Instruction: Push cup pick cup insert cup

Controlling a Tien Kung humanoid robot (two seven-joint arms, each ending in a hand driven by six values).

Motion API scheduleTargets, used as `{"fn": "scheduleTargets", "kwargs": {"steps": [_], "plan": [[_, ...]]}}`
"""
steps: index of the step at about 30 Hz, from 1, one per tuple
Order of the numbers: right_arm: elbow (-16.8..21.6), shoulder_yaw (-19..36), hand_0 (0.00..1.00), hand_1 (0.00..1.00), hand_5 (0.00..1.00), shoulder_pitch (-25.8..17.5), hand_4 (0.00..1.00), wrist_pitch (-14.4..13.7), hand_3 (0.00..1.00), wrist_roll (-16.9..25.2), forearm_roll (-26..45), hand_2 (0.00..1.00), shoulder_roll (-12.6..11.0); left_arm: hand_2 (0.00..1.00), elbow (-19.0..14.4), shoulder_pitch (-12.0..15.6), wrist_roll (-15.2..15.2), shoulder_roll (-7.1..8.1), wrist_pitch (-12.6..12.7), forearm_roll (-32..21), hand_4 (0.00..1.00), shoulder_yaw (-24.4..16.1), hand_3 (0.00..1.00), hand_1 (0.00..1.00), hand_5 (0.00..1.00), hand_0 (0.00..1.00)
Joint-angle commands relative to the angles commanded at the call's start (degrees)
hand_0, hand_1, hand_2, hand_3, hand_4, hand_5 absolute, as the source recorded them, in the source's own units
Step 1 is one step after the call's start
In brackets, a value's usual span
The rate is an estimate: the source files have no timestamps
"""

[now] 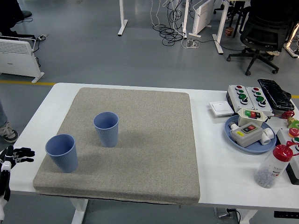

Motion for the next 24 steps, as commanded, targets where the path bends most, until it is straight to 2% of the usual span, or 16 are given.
{"fn": "scheduleTargets", "kwargs": {"steps": [4, 9, 10, 15, 16, 17, 21, 22, 24], "plan": [[0.0, -0.1, 0.711, 0.653, 0.467, 0.0, 0.124, 0.0, 0.591, 0.0, 0.2, 0.702, 0.0, 0.477, 0.1, 0.5, -0.2, 0.44, 0.3, -0.3, 0.566, 1.5, 0.458, 0.49, 0.998, 0.402], [0.0, -0.1, 0.711, 0.653, 0.467, 0.2, 0.124, 0.0, 0.591, 0.0, 0.0, 0.702, 0.0, 0.477, 1.2, 0.0, 0.3, 0.33, 0.1, 3.2, 0.566, 4.2, 0.458, 0.49, 0.998, 0.402], [0.0, 0.0, 0.71, 0.652, 0.466, 0.3, 0.123, 0.0, 0.59, 0.0, 0.0, 0.701, 0.0, 0.485, 1.6, -0.4, 0.6, 0.29, 0.0, 3.6, 0.551, 4.9, 0.456, 0.502, 0.998, 0.432], [0.0, -0.1, 0.71, 0.652, 0.466, 0.5, 0.123, 0.0, 0.59, 0.0, 0.1, 0.701, 0.0, 0.485, 4.0, -3.0, 3.3, -0.01, -1.7, 6.8, 0.551, 7.6, 0.456, 0.502, 0.998, 0.432], [0.0, -0.1, 0.711, 0.651, 0.464, 0.5, 0.121, 0.0, 0.59, 0.0, 0.1, 0.701, 0.0, 0.505, 4.4, -3.5, 3.6, -0.12, -2.0, 7.2, 0.548, 7.8, 0.468, 0.529, 0.998, 0.509], [0.0, -0.1, 0.711, 0.651, 0.464, 0.5, 0.121, 0.0, 0.59, 0.0, 0.1, 0.701, 0.0, 0.505, 5.0, -4.0, 4.1, -0.29, -2.3, 7.5, 0.548, 8.1, 0.468, 0.529, 0.998, 0.509], [0.0, -0.3, 0.711, 0.651, 0.464, 0.6, 0.121, 0.0, 0.59, 0.2, 0.5, 0.701, 0.0, 0.505, 7.0, -5.7, 5.1, -0.73, -3.0, 7.6, 0.548, 9.0, 0.468, 0.529, 0.998, 0.509], [0.0, -0.3, 0.71, 0.65, 0.466, 0.6, 0.121, 0.0, 0.589, 0.2, 0.6, 0.7, 0.0, 0.531, 7.4, -6.0, 5.1, -0.79, -3.1, 7.6, 0.546, 9.1, 0.478, 0.557, 0.998, 0.567], [0.0, -0.5, 0.71, 0.65, 0.466, 0.6, 0.121, 0.0, 0.589, 0.3, 0.7, 0.7, 0.0, 0.531, 8.4, -6.4, 5.3, -1.07, -3.2, 7.4, 0.546, 8.9, 0.478, 0.557, 0.998, 0.567]]}}
